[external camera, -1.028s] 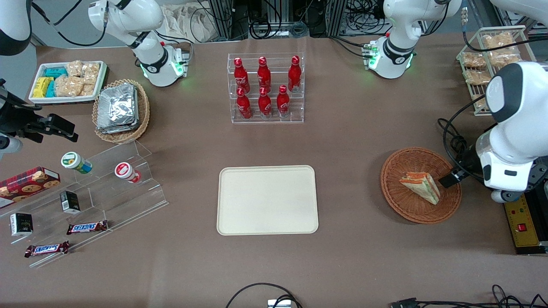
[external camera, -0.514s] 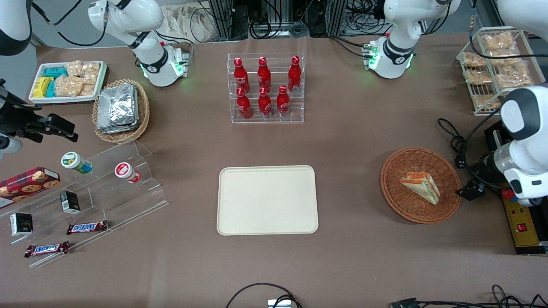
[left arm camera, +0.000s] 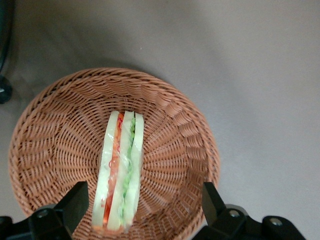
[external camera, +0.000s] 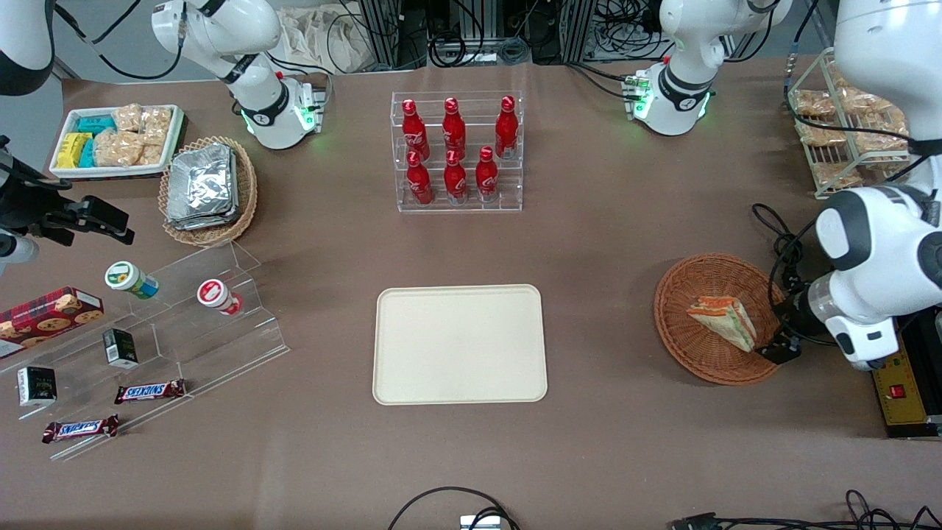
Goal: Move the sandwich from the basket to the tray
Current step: 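Lower the open left gripper around the sandwich and close it, then lift the sandwich and carry it with the left gripper to the tray, then lower the sandwich onto the tray and open the left gripper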
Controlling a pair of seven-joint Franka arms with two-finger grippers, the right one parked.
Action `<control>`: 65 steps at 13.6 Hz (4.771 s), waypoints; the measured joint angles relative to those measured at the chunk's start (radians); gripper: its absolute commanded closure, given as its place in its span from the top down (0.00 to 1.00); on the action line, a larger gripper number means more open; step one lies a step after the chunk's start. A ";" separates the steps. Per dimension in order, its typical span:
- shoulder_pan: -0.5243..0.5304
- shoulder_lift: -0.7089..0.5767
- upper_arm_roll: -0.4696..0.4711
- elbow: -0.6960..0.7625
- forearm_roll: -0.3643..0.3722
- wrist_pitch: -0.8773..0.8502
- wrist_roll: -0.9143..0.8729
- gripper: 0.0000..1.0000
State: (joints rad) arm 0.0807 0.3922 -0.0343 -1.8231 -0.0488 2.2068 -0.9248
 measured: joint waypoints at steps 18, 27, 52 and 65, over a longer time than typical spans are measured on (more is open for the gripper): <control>-0.016 0.076 -0.005 -0.091 0.024 0.038 0.003 0.67; -0.034 0.077 -0.003 0.057 0.028 -0.169 0.068 0.00; -0.576 0.493 -0.115 0.644 0.086 -0.144 0.346 0.01; -0.540 0.450 -0.104 0.586 0.089 -0.061 0.348 1.00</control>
State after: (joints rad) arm -0.4591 0.8421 -0.1381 -1.2367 0.0402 2.1461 -0.5769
